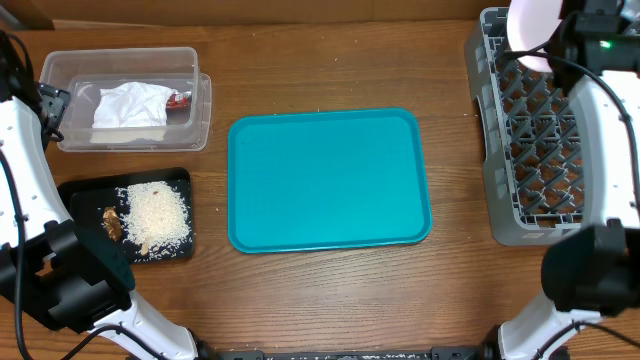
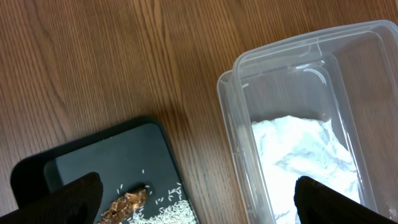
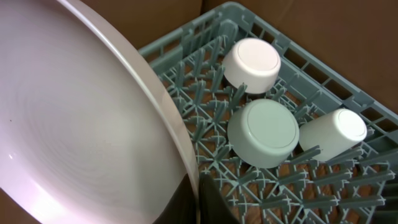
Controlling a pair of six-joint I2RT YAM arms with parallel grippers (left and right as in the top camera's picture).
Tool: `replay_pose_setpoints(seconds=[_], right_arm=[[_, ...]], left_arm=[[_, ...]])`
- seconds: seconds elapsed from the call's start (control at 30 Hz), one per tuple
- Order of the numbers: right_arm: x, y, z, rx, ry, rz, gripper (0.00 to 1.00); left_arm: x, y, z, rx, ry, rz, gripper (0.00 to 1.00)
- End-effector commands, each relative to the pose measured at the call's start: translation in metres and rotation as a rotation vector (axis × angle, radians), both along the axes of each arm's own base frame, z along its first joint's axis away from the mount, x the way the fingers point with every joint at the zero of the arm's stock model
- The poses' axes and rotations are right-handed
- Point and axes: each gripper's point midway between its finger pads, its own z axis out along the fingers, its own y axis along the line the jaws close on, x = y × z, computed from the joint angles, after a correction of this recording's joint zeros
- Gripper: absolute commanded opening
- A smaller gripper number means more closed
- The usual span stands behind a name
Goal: Sort waste into correct bins and load items into the dishwasher
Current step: 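Lift the white plate with the right gripper into the rack, then release the plate and withdraw the right gripper from the rack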
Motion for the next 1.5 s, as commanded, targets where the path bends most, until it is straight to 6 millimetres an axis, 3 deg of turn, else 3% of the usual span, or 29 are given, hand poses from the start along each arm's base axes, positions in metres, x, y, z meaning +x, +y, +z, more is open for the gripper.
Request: replay_pose_setpoints(seconds=[0.0,0.2,0.43,0.53,0.57,0.67,0.7,0.83,0.87,0.9,1.0,1.03,1.07,1.1,1.17,1.2,1.3,1.47], right_arm=[[0.006,-0.009,-0.033,-0.069,0.106,-0.012,0.04],[0.018,-0.012,-0.067,-0.09,0.167,-0.017,0.04],[0.026,0.003,-0.062,-0.091,0.143,0.013,0.06],[0.03,0.019,-0.052,-0.094,0.133,0.043,0.15],[0.031,0.025,-0.047,-0.095,0.127,0.053,0.21],[0.032,0.045,-0.023,-0.094,0.091,0.085,0.28],[0.031,0.051,-0.014,-0.089,0.073,0.089,0.4],[0.016,0.072,0.035,-0.038,-0.033,0.075,0.46],[0.01,0.077,0.049,-0.02,-0.061,0.076,0.53],[0.006,0.08,0.059,-0.006,-0.082,0.087,0.62],[-0.005,0.078,0.083,0.019,-0.144,0.083,0.67],[-0.008,0.072,0.087,0.022,-0.156,0.066,0.63],[-0.012,0.058,0.087,0.032,-0.17,0.026,0.43],[-0.014,0.051,0.087,0.038,-0.175,0.003,0.36],[-0.019,0.025,0.08,0.077,-0.193,-0.075,0.09],[-0.022,0.009,0.074,0.125,-0.208,-0.111,0.04],[-0.016,-0.014,0.059,0.3,-0.242,-0.08,0.04],[0.007,-0.027,0.033,0.639,-0.299,0.088,0.04]], left_arm=[[-0.003,0.003,0.016,0.03,-0.024,0.006,1.0],[-0.002,0.003,0.016,0.03,-0.024,0.006,1.0],[-0.003,0.003,0.016,0.03,-0.024,0.006,1.0],[-0.003,0.003,0.016,0.03,-0.024,0.006,1.0],[-0.003,0.003,0.016,0.03,-0.024,0.006,1.0],[-0.003,0.003,0.016,0.03,-0.024,0.006,1.0],[-0.003,0.003,0.016,0.03,-0.024,0.006,1.0],[-0.003,0.003,0.016,0.03,-0.024,0.006,1.0],[-0.003,0.003,0.016,0.03,-0.024,0.006,1.0],[-0.002,0.003,0.016,0.03,-0.024,0.006,1.0],[-0.002,0.003,0.016,0.03,-0.024,0.005,1.0],[-0.002,0.003,0.016,0.03,-0.024,0.006,1.0],[-0.003,0.003,0.016,0.03,-0.024,0.006,1.0],[-0.003,0.003,0.016,0.03,-0.024,0.006,1.0],[-0.003,0.003,0.016,0.03,-0.024,0.006,1.0],[-0.003,0.003,0.016,0.03,-0.024,0.006,1.0],[-0.003,0.003,0.016,0.03,-0.024,0.006,1.0],[-0.003,0.003,0.016,0.03,-0.024,0.006,1.0]])
